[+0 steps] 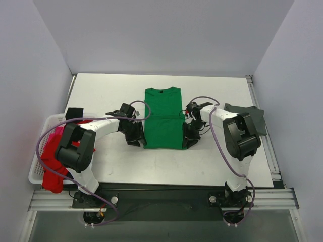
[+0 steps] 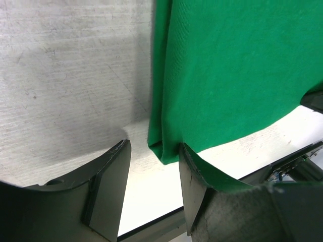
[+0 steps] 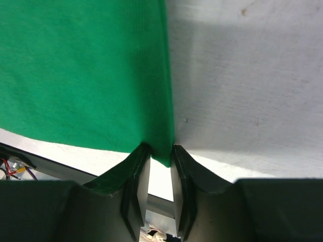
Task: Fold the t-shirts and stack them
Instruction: Grab one side of the 2/3 rectangular tshirt with both arms
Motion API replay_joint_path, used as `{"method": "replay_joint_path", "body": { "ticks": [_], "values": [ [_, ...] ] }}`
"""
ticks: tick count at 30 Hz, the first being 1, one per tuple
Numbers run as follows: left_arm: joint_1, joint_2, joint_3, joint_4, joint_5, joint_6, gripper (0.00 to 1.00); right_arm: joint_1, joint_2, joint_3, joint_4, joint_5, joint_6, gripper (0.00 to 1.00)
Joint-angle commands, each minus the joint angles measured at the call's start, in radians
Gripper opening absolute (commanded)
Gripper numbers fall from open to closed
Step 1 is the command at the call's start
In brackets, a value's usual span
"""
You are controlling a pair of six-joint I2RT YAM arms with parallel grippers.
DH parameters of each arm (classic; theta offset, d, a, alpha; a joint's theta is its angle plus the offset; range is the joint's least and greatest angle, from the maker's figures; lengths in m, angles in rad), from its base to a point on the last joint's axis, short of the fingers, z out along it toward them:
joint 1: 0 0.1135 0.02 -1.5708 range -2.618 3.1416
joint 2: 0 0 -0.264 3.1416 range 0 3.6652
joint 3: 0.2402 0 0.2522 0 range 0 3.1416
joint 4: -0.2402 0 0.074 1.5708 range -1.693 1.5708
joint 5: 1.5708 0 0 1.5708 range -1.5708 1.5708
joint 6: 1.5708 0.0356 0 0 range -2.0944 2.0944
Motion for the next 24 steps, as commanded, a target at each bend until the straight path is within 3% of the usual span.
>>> {"method": "replay_joint_path", "body": {
  "ticks": [1,11,24],
  "values": [
    [-0.005,-0.024,0.009,0.063,0.013,-0.027,0.53,0.003,0.020,-0.022,-0.042,0.025,0.008,0.23],
    [-0.009,0.012,0.020,0.077,0.033,-0.054,0.54,0.001,0.017,-0.048,-0.038,0.039,0.019,0.18],
    [-0.027,0.023,-0.038,0.039,0.038,-0.040,0.46,0.003,0.015,-0.044,-0.036,0.044,0.030,0.18]
  ]
}}
